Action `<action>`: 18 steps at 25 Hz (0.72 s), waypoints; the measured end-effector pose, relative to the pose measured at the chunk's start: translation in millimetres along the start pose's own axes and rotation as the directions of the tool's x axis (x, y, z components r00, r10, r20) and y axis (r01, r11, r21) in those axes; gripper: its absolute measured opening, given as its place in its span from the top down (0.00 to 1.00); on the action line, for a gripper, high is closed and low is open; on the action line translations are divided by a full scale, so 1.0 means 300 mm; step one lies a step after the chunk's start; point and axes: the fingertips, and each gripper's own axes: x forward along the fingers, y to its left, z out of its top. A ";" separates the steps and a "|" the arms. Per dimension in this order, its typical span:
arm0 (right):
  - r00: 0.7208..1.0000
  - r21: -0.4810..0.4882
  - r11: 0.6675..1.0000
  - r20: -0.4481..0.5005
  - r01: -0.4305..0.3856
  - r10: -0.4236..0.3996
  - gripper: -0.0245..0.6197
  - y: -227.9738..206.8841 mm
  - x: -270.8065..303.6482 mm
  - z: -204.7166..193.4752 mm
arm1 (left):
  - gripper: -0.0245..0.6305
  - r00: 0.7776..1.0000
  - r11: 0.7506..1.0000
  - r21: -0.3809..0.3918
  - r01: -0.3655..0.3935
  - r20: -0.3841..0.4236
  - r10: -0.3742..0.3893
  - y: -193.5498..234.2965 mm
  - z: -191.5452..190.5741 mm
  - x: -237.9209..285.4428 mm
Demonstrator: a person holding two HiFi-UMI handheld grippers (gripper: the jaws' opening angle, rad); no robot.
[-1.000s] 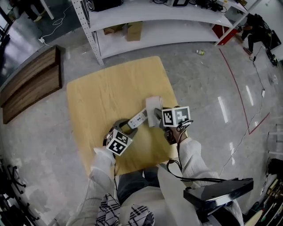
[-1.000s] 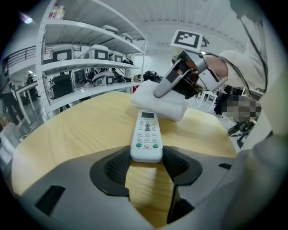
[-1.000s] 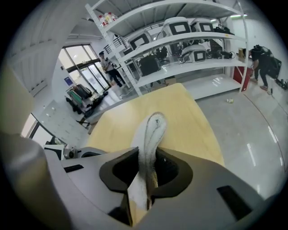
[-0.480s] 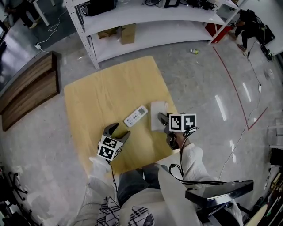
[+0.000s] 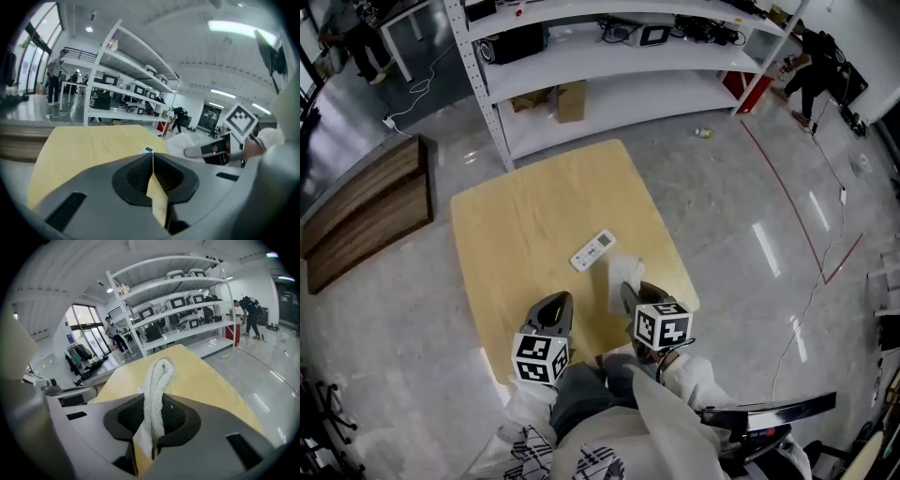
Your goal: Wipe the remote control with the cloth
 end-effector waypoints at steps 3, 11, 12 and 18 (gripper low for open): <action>0.999 -0.016 1.000 0.030 0.021 -0.021 0.82 0.066 -0.057 -0.066 | 0.96 0.999 0.993 -0.109 -0.037 -0.016 0.035 -0.042 -0.034 -0.061; 0.992 -0.080 0.997 0.127 0.009 0.001 0.82 0.138 -0.230 -0.065 | 0.96 0.993 0.978 -0.182 -0.106 0.040 0.115 -0.154 0.018 -0.189; 0.991 -0.086 0.996 0.136 0.000 0.012 0.82 0.140 -0.251 -0.067 | 0.96 0.990 0.978 -0.171 -0.120 0.054 0.131 -0.169 0.025 -0.201; 0.984 -0.129 0.991 0.172 -0.029 0.051 0.82 0.150 -0.414 -0.130 | 0.96 0.972 0.969 -0.153 -0.195 0.102 0.211 -0.279 0.001 -0.313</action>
